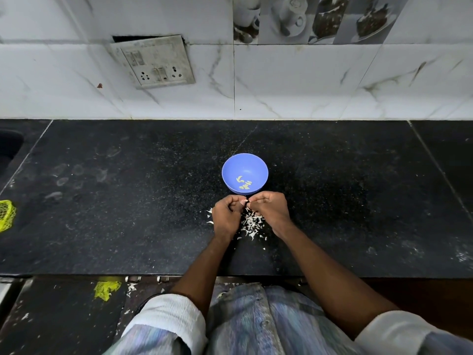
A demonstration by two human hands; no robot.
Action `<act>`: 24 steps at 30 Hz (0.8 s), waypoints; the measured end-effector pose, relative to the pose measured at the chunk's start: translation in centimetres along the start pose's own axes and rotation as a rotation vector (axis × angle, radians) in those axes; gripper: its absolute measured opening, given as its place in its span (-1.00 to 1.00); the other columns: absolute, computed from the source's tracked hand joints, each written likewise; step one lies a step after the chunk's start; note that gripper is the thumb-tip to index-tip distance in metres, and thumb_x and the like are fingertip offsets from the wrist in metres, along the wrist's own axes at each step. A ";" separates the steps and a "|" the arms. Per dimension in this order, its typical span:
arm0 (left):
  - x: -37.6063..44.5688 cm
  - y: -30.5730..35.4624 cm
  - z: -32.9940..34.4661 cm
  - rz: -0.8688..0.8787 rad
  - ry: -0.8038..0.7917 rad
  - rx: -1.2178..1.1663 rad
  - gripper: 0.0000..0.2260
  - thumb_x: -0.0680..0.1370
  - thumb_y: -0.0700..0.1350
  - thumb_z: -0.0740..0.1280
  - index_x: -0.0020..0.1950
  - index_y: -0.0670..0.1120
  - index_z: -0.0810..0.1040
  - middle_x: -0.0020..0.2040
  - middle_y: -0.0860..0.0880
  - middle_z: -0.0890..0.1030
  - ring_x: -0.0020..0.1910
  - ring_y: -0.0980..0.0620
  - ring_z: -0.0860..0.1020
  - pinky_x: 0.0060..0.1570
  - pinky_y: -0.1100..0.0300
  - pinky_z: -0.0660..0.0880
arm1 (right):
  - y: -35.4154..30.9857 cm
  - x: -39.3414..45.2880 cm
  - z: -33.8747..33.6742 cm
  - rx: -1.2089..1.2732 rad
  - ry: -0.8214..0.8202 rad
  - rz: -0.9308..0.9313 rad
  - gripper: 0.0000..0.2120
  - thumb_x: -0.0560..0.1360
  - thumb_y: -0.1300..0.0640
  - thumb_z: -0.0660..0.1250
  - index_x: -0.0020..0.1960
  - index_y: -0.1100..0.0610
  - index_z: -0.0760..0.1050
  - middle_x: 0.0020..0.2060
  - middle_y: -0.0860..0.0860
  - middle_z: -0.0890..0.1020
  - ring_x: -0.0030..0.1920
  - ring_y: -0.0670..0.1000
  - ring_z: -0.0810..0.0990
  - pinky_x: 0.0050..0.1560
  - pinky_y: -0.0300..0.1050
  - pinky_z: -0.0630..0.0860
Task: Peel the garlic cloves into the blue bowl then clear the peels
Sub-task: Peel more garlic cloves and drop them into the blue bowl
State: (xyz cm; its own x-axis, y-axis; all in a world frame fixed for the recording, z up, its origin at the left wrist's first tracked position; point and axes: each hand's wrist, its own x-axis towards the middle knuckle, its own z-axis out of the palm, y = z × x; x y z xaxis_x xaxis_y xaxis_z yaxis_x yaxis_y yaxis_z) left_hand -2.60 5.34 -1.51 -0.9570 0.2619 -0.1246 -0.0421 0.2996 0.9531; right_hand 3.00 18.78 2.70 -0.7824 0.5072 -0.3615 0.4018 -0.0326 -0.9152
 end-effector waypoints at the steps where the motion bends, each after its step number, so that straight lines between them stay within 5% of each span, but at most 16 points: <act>1: 0.0 0.1 0.0 -0.004 0.007 -0.001 -0.93 0.58 -0.23 0.48 0.00 -0.09 0.75 -0.16 0.04 0.75 -0.19 0.08 0.70 -0.05 0.06 0.67 | 0.1 0.1 0.0 -0.015 0.007 -0.001 -0.92 0.41 0.28 0.56 -0.11 0.22 0.69 -0.27 0.15 0.73 -0.33 -0.08 0.64 -0.32 -0.26 0.53; 6: 0.2 0.3 0.1 -0.018 0.031 -0.010 -0.93 0.55 -0.23 0.51 0.00 -0.09 0.76 -0.15 0.06 0.76 -0.18 0.13 0.72 -0.03 0.14 0.67 | 0.5 0.4 -0.1 -0.108 0.019 -0.027 -0.97 0.46 0.25 0.52 -0.14 0.19 0.69 -0.30 0.10 0.73 -0.32 -0.04 0.69 -0.35 -0.24 0.52; 9: 0.3 0.2 0.2 -0.061 0.046 -0.066 -0.94 0.55 -0.22 0.51 0.00 -0.11 0.77 -0.15 0.03 0.77 -0.17 0.09 0.73 -0.04 0.12 0.66 | 0.3 0.3 -0.2 -0.089 -0.008 -0.031 -0.81 0.40 0.35 0.51 -0.01 0.18 0.69 -0.19 0.09 0.75 -0.25 -0.08 0.69 -0.35 -0.29 0.53; 15: 0.0 0.3 0.7 -0.183 0.016 -0.214 -0.93 0.56 -0.24 0.49 -0.03 -0.12 0.77 -0.16 -0.05 0.77 -0.19 0.07 0.70 0.00 0.06 0.64 | 0.5 0.2 0.2 -0.040 0.010 -0.056 -0.95 0.49 0.31 0.48 -0.08 0.19 0.69 -0.26 0.12 0.73 -0.33 -0.05 0.67 -0.39 -0.24 0.51; 24: 0.2 0.5 0.4 -0.022 0.036 0.096 -0.96 0.53 -0.08 0.52 -0.09 0.06 0.76 -0.21 0.17 0.74 -0.22 0.19 0.70 -0.09 0.02 0.67 | 0.3 0.4 0.1 0.026 0.006 -0.068 -0.94 0.51 0.32 0.47 -0.03 0.22 0.69 -0.22 0.12 0.75 -0.29 -0.03 0.68 -0.35 -0.26 0.54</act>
State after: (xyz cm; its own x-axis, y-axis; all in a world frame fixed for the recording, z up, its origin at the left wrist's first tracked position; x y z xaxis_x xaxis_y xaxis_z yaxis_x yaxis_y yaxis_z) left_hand -2.66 5.87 -1.19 -0.9659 0.2216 -0.1340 -0.0375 0.3923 0.9191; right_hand 2.77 18.85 2.23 -0.8042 0.5143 -0.2978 0.3356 -0.0204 -0.9418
